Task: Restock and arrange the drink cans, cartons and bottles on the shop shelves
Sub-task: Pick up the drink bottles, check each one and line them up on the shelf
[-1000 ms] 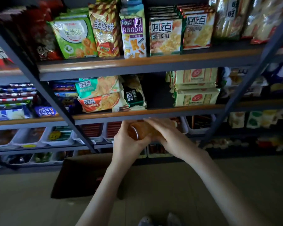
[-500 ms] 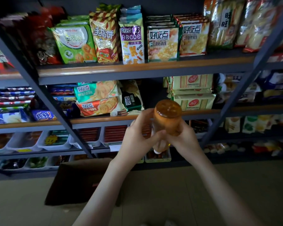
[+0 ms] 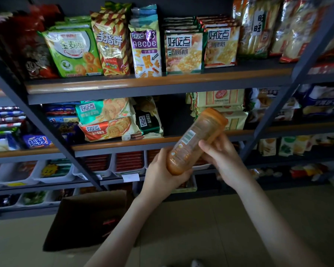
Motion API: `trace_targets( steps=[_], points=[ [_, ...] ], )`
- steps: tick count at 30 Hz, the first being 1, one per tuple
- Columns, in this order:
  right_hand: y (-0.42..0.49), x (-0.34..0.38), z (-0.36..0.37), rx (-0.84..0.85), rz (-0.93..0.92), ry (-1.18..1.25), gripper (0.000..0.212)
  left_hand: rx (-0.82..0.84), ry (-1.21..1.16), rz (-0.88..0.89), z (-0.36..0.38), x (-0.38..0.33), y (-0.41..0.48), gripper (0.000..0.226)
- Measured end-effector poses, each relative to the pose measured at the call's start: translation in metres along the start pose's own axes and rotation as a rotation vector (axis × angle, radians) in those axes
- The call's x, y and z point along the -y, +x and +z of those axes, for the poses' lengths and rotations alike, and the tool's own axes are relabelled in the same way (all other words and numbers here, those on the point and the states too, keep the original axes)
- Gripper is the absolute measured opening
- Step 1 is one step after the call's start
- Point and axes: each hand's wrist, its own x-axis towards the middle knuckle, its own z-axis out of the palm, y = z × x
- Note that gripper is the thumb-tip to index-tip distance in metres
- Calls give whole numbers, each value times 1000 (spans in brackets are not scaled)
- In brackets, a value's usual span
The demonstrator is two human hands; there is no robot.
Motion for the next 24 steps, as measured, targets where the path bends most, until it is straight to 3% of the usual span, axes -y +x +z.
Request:
trace_targets(
  steps=[2, 3, 6, 8, 10, 13, 16, 19, 21, 24],
  points=[
    [3, 0, -6, -152, -182, -560, 105, -65, 87, -19, -1, 4, 4, 72],
    [5, -4, -8, -150, -359, -844, 111, -91, 114, -14, -2, 6, 6, 75],
    [9, -23, -6, 79, -779, -1411, 108, -140, 120, 18, -3, 11, 10, 77],
    [13, -31, 4, 153, -874, -1532, 101, -138, 75, 49, -1, 14, 12, 75],
    [18, -30, 12, 105, -972, -1575, 91, -111, 26, 66, -1, 14, 13, 73],
    [29, -26, 15, 19, -1100, -1576, 58, -10, 2, 29, -11, 8, 19, 72],
    [38, -22, 11, -7, -992, -1387, 51, 165, -102, 22, -41, -3, 27, 69],
    [28, -7, 22, -81, -572, -729, 44, 304, -420, 45, -67, -16, 28, 59],
    [26, 6, 31, -173, -312, -272, 42, 277, -369, 100, -70, -20, 31, 60],
    [30, 17, 30, -112, -69, 319, 47, 193, -192, 201, -66, -18, 35, 62]
  ],
)
